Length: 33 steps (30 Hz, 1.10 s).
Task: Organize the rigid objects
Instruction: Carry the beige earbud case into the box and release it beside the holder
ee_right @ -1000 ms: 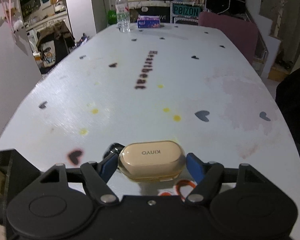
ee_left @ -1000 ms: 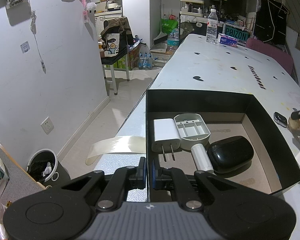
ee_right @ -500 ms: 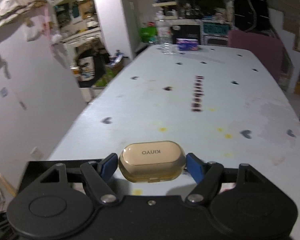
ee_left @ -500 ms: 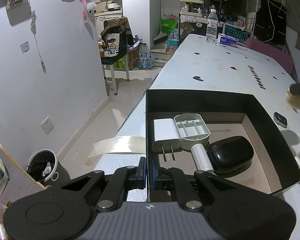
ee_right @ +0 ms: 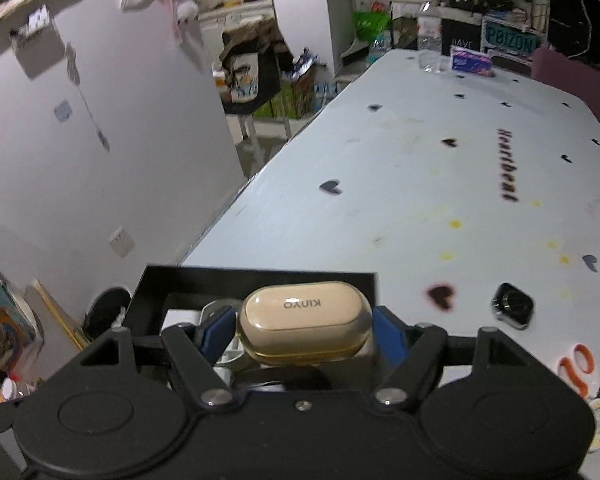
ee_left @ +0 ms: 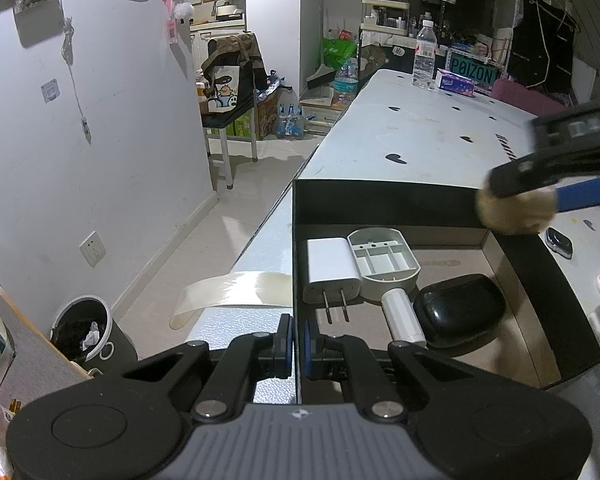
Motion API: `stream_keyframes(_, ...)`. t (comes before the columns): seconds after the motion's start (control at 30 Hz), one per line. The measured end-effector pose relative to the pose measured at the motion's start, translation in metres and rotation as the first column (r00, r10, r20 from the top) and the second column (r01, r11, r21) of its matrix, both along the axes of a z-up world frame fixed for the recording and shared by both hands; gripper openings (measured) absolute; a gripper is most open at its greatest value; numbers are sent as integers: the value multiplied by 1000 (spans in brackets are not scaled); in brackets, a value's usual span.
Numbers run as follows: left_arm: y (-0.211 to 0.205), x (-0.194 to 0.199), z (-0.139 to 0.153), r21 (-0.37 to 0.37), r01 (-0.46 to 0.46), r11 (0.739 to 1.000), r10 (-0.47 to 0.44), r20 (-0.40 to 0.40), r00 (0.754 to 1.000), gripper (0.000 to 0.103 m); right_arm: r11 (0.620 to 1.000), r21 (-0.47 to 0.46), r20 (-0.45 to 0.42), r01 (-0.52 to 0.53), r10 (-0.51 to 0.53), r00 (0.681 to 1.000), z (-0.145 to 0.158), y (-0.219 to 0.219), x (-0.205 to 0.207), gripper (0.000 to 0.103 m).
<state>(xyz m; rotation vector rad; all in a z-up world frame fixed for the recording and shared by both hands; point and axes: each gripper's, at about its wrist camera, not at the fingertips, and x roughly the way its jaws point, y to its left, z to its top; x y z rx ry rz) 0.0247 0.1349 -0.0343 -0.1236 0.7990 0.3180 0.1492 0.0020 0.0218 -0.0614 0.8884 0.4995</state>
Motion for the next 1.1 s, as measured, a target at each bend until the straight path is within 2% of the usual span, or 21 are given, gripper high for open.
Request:
stream_keyframes(0.2, 2, -1, 1, -6, 1, 1000, -1, 2, 1000, 5, 997, -71, -26, 35, -37, 999, -17, 24, 10, 75)
stream_keyframes(0.57, 3, -1, 1, -14, 3, 1000, -3, 3, 1000, 5, 989, -109, -64, 100, -107, 992, -31, 34, 22, 76)
stream_keyframes(0.63, 3, -1, 1, -13, 3, 1000, -3, 3, 1000, 5, 989, -106, -45, 103, -108, 993, -30, 32, 21, 82)
stream_keyframes(0.73, 3, -1, 2, -14, 3, 1000, -3, 4, 1000, 5, 990, -109, -21, 87, -90, 996, -24, 31, 18, 82)
stream_keyframes(1.1, 3, -2, 2, -12, 4, 1000, -4, 3, 1000, 5, 996, -73, -23, 49, -51, 998, -8, 16, 3, 82)
